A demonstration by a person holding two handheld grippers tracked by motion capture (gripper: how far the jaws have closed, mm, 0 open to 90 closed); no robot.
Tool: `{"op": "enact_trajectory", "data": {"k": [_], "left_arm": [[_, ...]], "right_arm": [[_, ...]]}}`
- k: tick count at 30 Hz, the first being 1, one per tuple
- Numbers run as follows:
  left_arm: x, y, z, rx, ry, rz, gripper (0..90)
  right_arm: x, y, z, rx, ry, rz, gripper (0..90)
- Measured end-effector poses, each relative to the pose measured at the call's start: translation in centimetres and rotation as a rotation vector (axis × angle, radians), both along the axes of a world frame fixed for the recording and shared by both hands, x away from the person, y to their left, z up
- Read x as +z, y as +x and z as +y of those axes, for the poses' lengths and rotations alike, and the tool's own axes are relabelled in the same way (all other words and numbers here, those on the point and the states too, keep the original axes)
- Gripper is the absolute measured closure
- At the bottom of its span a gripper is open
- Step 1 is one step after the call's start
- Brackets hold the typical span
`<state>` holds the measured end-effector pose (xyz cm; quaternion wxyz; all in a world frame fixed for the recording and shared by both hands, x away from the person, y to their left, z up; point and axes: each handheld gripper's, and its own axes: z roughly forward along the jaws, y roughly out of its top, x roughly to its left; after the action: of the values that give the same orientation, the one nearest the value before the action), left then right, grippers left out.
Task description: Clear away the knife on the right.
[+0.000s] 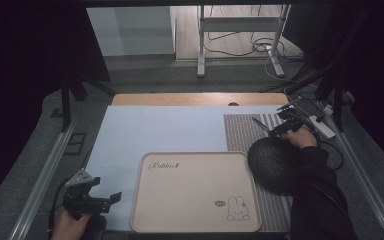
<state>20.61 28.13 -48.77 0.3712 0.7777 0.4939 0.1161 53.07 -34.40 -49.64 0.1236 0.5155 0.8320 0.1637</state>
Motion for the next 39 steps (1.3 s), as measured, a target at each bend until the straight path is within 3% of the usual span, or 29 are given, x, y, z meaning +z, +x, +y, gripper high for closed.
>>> {"op": "enact_trajectory", "data": {"k": [3, 5, 6, 9, 17, 25, 29, 39], "left_arm": [[0.0, 0.0, 0.0, 0.000, 0.000, 0.000, 0.1], [0.0, 0.0, 0.0, -0.001, 0.001, 0.000, 0.1], [0.0, 0.0, 0.0, -0.002, 0.002, -0.001, 0.2], [0.0, 0.0, 0.0, -0.002, -0.001, 0.000, 0.2], [0.0, 0.0, 0.1, 0.000, -0.013, -0.001, 0.1], [0.0, 0.1, 0.1, 0.000, -0.013, -0.001, 0.2], [0.0, 0.1, 0.2, 0.001, -0.016, 0.000, 0.1], [0.0, 0.1, 0.1, -0.001, -0.015, -0.002, 0.2]], "right_arm": [[0.4, -0.4, -0.5, 0.032, -0.005, 0.011, 52.1], [0.6, -0.6, -0.8, 0.047, -0.007, 0.024, 72.3], [0.7, -0.7, -1.0, 0.053, 0.000, 0.031, 76.4], [0.7, -0.7, -1.5, 0.047, 0.034, 0.044, 77.1], [1.0, -0.8, -2.3, 0.047, 0.003, 0.055, 77.3], [2.3, -1.5, -4.5, -0.001, 0.037, 0.027, 77.4], [3.0, -2.4, -4.3, 0.020, 0.025, 0.012, 77.4], [4.1, -4.2, -2.8, 0.056, 0.071, 0.007, 77.3]]}}
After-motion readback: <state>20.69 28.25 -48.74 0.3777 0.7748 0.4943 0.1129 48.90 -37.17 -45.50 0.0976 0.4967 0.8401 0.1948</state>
